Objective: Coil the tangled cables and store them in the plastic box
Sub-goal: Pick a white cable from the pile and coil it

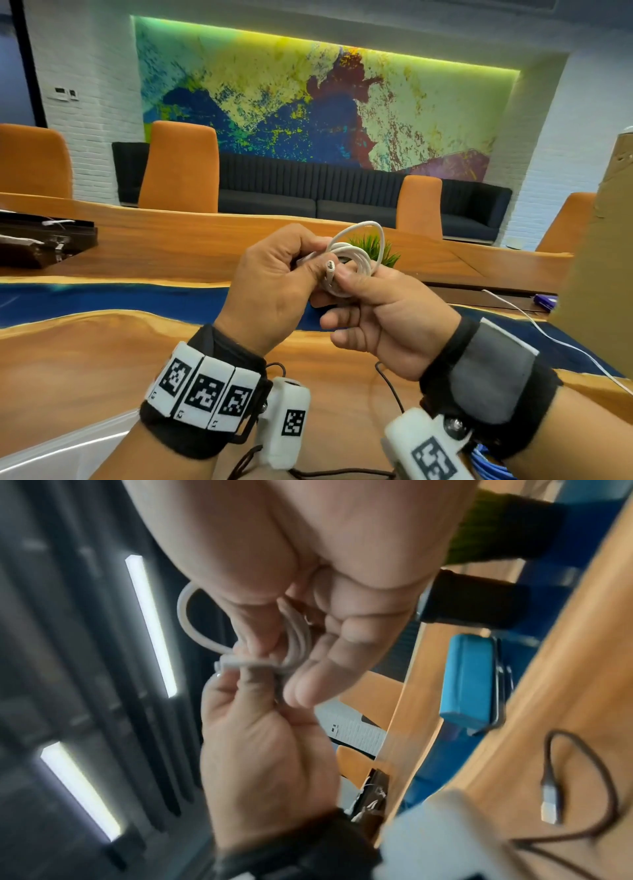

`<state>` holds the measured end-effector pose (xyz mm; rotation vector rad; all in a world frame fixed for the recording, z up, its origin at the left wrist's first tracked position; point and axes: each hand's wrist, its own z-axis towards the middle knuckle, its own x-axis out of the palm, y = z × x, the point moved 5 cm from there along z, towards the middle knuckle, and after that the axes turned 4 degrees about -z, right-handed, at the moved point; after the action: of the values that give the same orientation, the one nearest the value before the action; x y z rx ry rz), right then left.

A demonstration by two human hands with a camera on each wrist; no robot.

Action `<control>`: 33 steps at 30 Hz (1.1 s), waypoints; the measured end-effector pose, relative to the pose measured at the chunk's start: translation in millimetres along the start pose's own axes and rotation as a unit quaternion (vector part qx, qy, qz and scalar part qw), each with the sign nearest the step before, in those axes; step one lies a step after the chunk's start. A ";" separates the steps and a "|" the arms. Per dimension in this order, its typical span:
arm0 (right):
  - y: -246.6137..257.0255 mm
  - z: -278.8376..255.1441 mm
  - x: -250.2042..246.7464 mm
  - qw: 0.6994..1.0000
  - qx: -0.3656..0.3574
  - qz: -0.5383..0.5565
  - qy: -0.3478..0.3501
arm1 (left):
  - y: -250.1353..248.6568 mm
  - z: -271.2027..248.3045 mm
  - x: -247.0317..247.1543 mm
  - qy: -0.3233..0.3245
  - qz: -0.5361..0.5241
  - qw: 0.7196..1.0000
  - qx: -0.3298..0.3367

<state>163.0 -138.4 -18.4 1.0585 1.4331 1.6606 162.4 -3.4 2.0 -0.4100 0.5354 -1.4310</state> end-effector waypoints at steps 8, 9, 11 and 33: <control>-0.7 4.7 0.2 0.982 -0.116 -0.087 -0.120 | -0.2 -0.7 1.6 -0.012 0.011 1.000 0.021; -0.1 5.5 -0.3 0.980 -0.124 -0.091 -0.129 | 0.5 -0.6 1.8 -0.015 0.009 1.000 0.021; -0.2 7.4 0.4 0.983 -0.112 -0.069 -0.126 | 2.2 -0.6 1.0 -0.023 0.002 0.999 0.022; 66.3 -31.9 -82.9 0.707 -0.183 -0.621 -0.285 | 29.9 1.1 -9.1 -0.054 0.005 0.990 -0.128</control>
<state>170.3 -236.0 33.7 0.1345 0.8939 0.4644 186.9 8.7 -13.2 -0.6843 0.6348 -1.3260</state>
